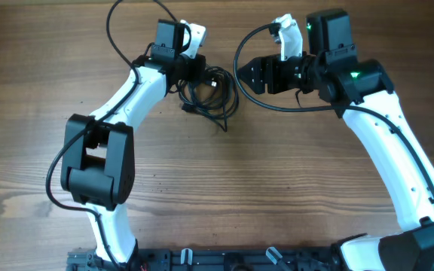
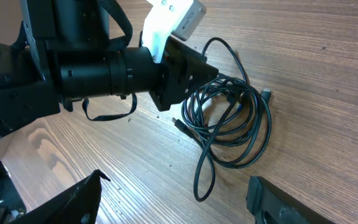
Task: Untangle cables
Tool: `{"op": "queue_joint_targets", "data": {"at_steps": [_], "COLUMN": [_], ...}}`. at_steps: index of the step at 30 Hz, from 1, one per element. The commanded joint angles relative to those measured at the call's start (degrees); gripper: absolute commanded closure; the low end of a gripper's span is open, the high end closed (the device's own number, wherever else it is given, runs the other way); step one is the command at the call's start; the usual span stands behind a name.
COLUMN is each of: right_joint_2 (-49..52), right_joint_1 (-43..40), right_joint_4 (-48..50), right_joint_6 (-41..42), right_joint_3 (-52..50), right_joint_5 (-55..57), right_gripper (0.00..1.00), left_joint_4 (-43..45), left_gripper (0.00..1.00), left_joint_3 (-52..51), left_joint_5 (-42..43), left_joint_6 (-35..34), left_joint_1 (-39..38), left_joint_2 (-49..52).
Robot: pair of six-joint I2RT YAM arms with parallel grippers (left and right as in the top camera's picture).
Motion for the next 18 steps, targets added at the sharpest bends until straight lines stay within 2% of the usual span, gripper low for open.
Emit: {"op": "queue_joint_targets", "data": {"at_steps": [1, 6, 10, 18], "right_joint_2": [0.6, 0.6, 0.6, 0.6], "right_joint_1": [-0.1, -0.1, -0.1, -0.1], "right_joint_4": [0.0, -0.1, -0.9, -1.4], "right_joint_6": [0.5, 0.4, 0.4, 0.4], "right_joint_3": [0.2, 0.2, 0.2, 0.2], "right_joint_5": [0.3, 0.3, 0.3, 1.4], "right_gripper": [0.23, 0.23, 0.23, 0.23], "left_joint_4": [1.2, 3.5, 3.1, 3.0], "left_gripper": [0.67, 0.55, 0.6, 0.6], "left_joint_3": [0.0, 0.0, 0.0, 0.0], "left_joint_5": [1.5, -3.8, -3.6, -2.8], "left_joint_6": [5.1, 5.7, 6.6, 6.6], "left_joint_1": [-0.2, -0.1, 1.9, 2.4], "left_joint_2": [1.2, 2.3, 5.9, 7.3]}}
